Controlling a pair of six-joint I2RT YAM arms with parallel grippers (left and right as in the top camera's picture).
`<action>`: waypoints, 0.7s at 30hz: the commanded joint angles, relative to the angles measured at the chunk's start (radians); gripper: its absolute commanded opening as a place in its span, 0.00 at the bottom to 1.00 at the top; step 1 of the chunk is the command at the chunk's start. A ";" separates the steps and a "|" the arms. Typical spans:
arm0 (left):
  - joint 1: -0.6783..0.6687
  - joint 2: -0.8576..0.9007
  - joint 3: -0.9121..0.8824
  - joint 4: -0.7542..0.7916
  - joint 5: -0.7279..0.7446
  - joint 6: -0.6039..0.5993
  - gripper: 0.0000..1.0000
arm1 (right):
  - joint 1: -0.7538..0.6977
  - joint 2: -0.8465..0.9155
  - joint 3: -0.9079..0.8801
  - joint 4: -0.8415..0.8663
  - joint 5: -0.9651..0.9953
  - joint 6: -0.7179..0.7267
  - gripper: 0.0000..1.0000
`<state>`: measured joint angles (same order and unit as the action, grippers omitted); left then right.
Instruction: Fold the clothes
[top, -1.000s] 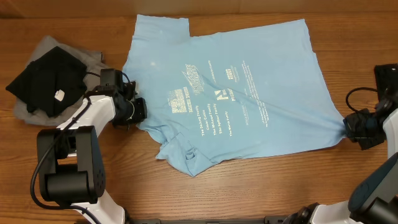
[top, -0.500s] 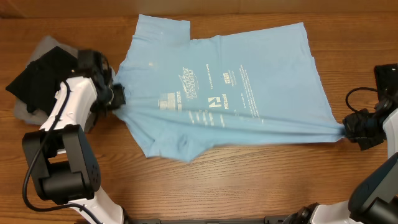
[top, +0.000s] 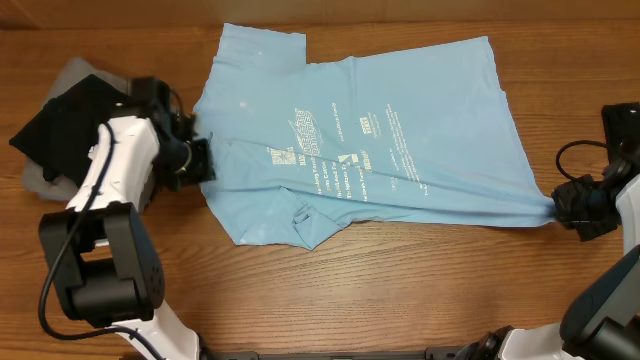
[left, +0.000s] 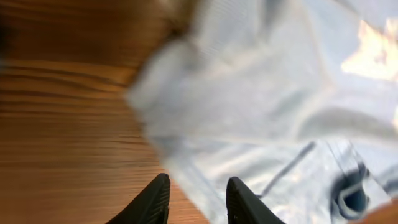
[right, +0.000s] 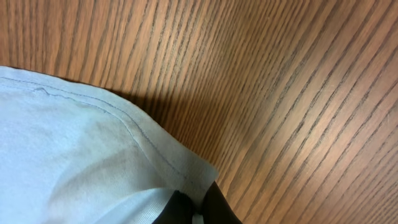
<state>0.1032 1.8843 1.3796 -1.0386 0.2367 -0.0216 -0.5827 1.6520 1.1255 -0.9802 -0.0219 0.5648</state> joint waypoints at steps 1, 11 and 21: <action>-0.051 0.004 -0.089 0.032 0.077 0.052 0.38 | -0.008 -0.018 0.014 0.005 0.017 0.005 0.05; -0.119 0.005 -0.362 0.283 0.100 -0.092 0.17 | -0.008 -0.018 0.014 0.003 0.017 0.005 0.05; -0.024 0.004 -0.378 0.080 -0.085 -0.171 0.04 | -0.015 -0.019 0.015 -0.039 0.029 0.004 0.05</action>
<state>0.0311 1.8587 1.0481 -0.9257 0.3103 -0.1593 -0.5831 1.6520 1.1255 -0.9955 -0.0113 0.5648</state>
